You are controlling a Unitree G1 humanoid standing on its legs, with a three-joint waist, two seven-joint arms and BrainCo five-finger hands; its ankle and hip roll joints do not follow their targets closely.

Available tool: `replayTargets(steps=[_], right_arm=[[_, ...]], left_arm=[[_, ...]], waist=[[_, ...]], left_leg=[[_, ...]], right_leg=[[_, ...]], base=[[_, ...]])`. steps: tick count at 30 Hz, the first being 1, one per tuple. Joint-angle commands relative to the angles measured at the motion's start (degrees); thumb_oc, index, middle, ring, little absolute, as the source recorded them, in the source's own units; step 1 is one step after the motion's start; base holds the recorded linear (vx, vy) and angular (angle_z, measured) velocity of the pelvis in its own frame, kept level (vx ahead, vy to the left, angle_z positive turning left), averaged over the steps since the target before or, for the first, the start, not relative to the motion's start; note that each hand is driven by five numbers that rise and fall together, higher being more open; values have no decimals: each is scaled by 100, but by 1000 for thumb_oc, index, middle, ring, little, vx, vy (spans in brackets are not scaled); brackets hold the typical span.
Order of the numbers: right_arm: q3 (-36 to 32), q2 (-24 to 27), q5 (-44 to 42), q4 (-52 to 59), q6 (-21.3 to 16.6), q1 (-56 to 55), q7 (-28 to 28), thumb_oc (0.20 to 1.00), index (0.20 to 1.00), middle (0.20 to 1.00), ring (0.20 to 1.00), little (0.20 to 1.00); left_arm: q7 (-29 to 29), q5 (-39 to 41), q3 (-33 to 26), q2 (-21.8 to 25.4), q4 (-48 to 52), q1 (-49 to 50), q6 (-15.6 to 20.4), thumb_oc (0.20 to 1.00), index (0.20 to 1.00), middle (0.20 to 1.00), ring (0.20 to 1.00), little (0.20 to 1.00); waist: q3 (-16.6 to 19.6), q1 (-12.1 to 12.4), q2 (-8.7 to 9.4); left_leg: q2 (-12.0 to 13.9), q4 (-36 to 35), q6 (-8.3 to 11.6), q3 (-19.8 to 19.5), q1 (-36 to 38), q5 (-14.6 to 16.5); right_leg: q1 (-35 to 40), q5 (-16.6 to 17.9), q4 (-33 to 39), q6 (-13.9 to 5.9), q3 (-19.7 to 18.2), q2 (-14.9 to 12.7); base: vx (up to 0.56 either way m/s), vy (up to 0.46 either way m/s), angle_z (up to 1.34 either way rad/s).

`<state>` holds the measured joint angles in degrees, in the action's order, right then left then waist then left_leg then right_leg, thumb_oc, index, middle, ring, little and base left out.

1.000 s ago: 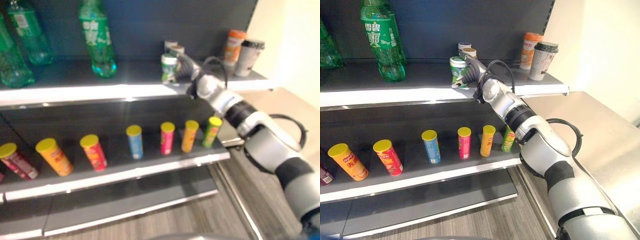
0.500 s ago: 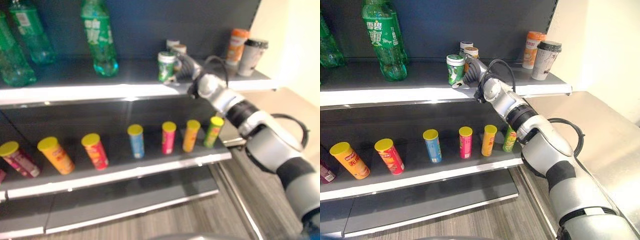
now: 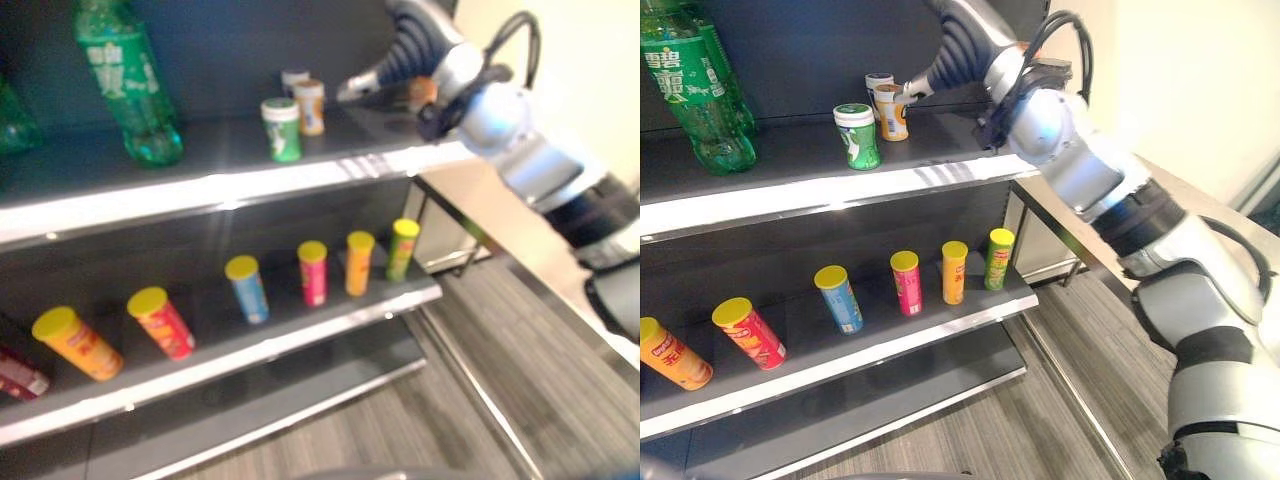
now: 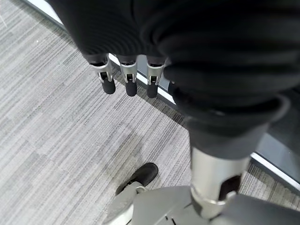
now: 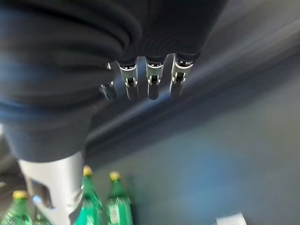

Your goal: Put the goods on the table back onto the shelves and tidy them up.

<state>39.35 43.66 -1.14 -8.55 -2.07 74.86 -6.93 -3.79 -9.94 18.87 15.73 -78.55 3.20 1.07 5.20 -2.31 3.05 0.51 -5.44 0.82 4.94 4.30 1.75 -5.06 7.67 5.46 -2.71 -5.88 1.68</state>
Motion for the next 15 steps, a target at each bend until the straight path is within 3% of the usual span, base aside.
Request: replayTargets(steps=[1, 7, 9, 10, 12, 13, 15], right_arm=[[-787, 761, -116, 747, -342, -403, -79, 1000, 1000, 1000, 1000, 1000], [-2417, 1747, -426, 2704, -797, -3119, 302, 1000, 1000, 1000, 1000, 1000], [-2900, 1853, -464, 2973, -877, -3780, 369, 1000, 1000, 1000, 1000, 1000], [-3702, 2075, -717, 3351, -1039, -4905, 540, 1000, 1000, 1000, 1000, 1000], [-3988, 2145, -859, 3450, -1121, -5364, 626, 1000, 1000, 1000, 1000, 1000], [-4538, 2316, -1235, 3644, -1260, -6331, 890, 1000, 1000, 1000, 1000, 1000], [-4723, 2472, -1994, 3915, -1351, -7490, 1583, 1000, 1000, 1000, 1000, 1000]], left_arm=[[-41, 199, -190, -106, -430, -382, 31, 1000, 1000, 1000, 1000, 1000], [-46, 181, -661, -263, -426, -209, 71, 1000, 1000, 1000, 1000, 1000], [-36, 174, -694, -268, -431, -162, 83, 1000, 1000, 1000, 1000, 1000], [3, 152, -772, -301, -434, -110, 117, 1000, 1000, 1000, 1000, 1000], [33, 136, -800, -307, -436, -85, 134, 1000, 1000, 1000, 1000, 1000], [78, 134, -885, -324, -433, -7, 183, 1000, 1000, 1000, 1000, 1000], [162, 163, -981, -308, -415, 75, 259, 1000, 1000, 1000, 1000, 1000]], waist=[[-179, 26, 94], [-203, -202, 14], [-199, -211, 27], [-208, -274, 29], [-198, -310, 30], [-192, -376, 30], [-203, -422, 45]], left_leg=[[360, 44, 270, 48, -18, 226], [384, 44, 255, 156, 23, 257], [394, 44, 253, 180, 30, 266], [405, 44, 251, 239, 40, 272], [407, 44, 252, 257, 42, 276], [413, 44, 262, 294, 63, 282], [417, 44, 281, 310, 92, 292]], right_leg=[[512, -679, -46, -535, -136, -406], [478, -640, -46, -581, -135, -429], [470, -632, -46, -591, -137, -426], [445, -604, -46, -612, -150, -429], [431, -595, -46, -618, -155, -430], [429, -582, -46, -634, -162, -435], [449, -584, -46, -648, -167, -440]], base=[[0, 0, 0], [3, 12, -8], [-5, 1, -10], [-8, 6, -12], [-4, 5, -19], [0, 2, -26], [-5, 2, -22]])
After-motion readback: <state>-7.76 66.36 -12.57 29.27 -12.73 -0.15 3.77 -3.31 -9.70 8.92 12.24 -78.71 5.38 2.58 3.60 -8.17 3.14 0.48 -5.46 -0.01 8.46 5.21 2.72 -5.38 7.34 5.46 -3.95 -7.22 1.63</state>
